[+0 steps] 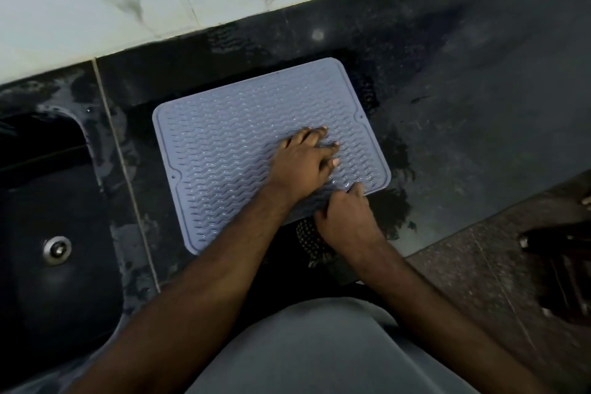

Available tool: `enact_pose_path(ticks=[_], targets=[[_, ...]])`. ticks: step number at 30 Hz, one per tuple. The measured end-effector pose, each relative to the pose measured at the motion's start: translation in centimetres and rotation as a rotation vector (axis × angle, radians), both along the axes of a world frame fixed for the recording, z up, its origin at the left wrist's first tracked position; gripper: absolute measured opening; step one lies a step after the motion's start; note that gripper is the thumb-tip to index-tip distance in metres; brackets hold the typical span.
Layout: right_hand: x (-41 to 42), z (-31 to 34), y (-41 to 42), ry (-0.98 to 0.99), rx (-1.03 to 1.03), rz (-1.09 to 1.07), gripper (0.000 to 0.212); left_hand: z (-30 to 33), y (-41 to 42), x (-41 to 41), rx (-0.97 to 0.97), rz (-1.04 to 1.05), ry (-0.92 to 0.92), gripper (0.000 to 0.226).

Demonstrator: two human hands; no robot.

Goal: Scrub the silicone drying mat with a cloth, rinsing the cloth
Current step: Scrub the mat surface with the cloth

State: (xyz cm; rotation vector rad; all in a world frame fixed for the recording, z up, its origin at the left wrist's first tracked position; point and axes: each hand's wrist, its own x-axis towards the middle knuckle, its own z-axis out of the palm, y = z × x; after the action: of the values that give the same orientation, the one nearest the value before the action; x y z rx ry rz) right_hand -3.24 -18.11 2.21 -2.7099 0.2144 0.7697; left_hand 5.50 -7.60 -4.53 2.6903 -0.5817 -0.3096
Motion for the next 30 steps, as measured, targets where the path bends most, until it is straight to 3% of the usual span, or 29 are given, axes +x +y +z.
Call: enact_pose_path(ticks=[4,7,12,17,19,21,24,26,30], targets=[[-0.9,0.0,3.4,0.018,0.082,-0.021,0.037,1.1,2.5,0.8,-0.259,-0.051,0.170,0.043],[-1.0,0.3,4.6,0.031,0.146,-0.039,0.037,1.5,5.3,-0.1,-0.482,0.058,0.117,0.038],[-0.5,1.3,5.0,-0.058,0.306,-0.100,0.032,1.0,9.1,-2.9,-0.636,0.292,0.088,0.034],[1.4,2.0,5.3,-0.186,0.354,-0.080,0.043,1.1,10.1,-4.0,-0.712,0.394,0.076,0.030],[2.2,2.4,4.9,-0.167,0.440,-0.083,0.047,1.8,9.4,-4.1,-0.823,0.486,0.158,0.026],[2.6,2.8,4.2,-0.139,0.659,-0.118,0.049,2.9,8.6,-4.3,-0.919,0.607,0.314,0.027],[2.6,3.0,2.8,-0.135,1.009,-0.238,0.046,4.1,8.5,-4.6,-1.124,0.717,0.719,0.055],[2.6,2.6,1.9,-0.168,1.104,-0.304,0.042,4.4,8.6,-5.1,-1.290,0.651,0.947,0.067],[2.3,0.8,0.0,-0.219,1.026,-0.366,0.021,4.7,7.4,-6.0,-1.161,0.417,0.800,0.024]])
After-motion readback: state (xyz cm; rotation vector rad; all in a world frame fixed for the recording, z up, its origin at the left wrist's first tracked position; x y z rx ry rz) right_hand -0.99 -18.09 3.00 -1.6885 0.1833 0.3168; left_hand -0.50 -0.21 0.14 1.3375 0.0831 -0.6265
